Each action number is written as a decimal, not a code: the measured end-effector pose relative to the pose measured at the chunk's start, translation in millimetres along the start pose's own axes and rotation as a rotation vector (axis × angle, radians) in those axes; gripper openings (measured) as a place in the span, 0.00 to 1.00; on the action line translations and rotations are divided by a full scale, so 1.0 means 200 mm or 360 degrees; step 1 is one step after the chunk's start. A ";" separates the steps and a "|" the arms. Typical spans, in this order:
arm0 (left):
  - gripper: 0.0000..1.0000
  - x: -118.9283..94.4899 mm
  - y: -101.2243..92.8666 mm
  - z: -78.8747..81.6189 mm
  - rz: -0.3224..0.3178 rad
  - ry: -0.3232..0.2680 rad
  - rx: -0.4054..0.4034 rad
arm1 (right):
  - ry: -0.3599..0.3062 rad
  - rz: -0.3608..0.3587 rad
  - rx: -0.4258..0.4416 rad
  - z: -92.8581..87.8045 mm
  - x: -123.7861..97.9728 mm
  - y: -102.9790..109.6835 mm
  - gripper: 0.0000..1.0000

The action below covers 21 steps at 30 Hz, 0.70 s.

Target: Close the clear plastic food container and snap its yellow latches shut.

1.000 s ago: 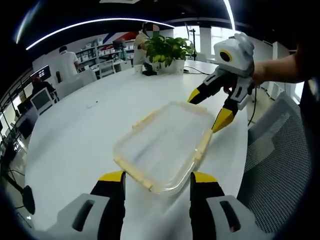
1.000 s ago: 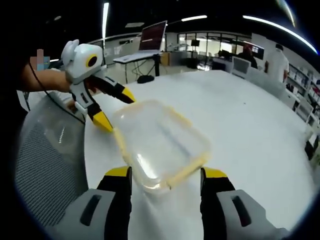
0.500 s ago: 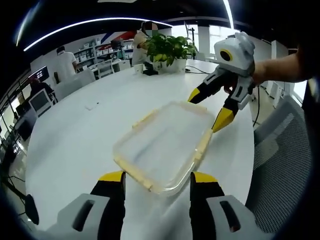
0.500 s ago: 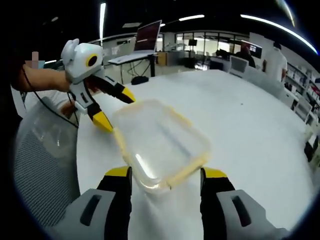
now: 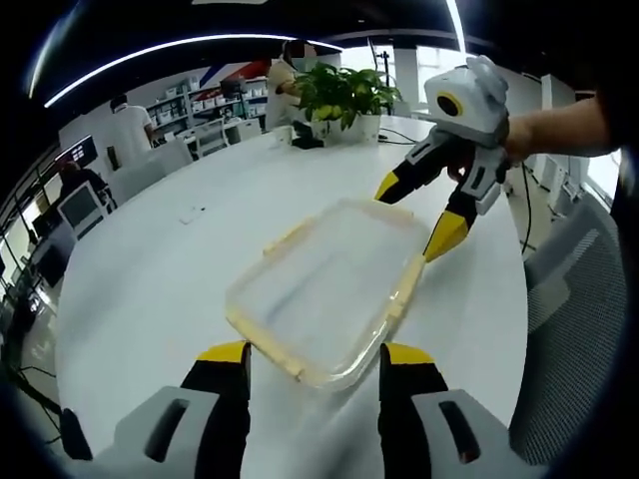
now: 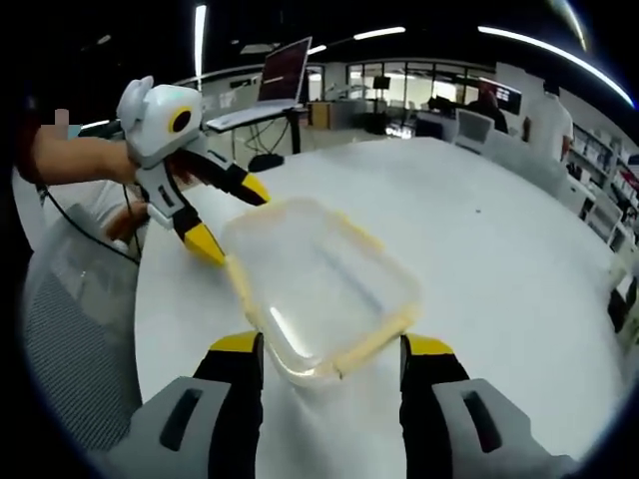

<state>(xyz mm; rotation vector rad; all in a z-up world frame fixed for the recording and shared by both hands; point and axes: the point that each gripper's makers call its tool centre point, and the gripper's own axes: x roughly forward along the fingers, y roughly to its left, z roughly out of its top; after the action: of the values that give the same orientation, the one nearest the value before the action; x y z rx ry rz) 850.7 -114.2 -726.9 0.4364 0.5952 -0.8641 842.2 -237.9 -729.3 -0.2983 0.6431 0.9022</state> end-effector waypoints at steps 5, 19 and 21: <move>0.46 0.02 0.05 0.01 0.0003 0.0003 -0.0006 | 0.0008 0.0002 -0.0002 0.02 0.03 -0.04 0.52; 0.45 0.08 0.14 0.04 -0.0003 0.0031 -0.0008 | 0.0042 0.0008 -0.0010 0.07 0.08 -0.13 0.52; 0.45 0.08 0.14 0.05 -0.0001 0.0033 -0.0011 | 0.0050 0.0012 -0.0013 0.07 0.08 -0.14 0.52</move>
<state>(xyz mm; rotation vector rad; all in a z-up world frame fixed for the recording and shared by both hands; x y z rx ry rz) 884.8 -112.5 -727.3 0.4394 0.6169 -0.8588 878.0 -236.7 -729.2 -0.3182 0.6702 0.9088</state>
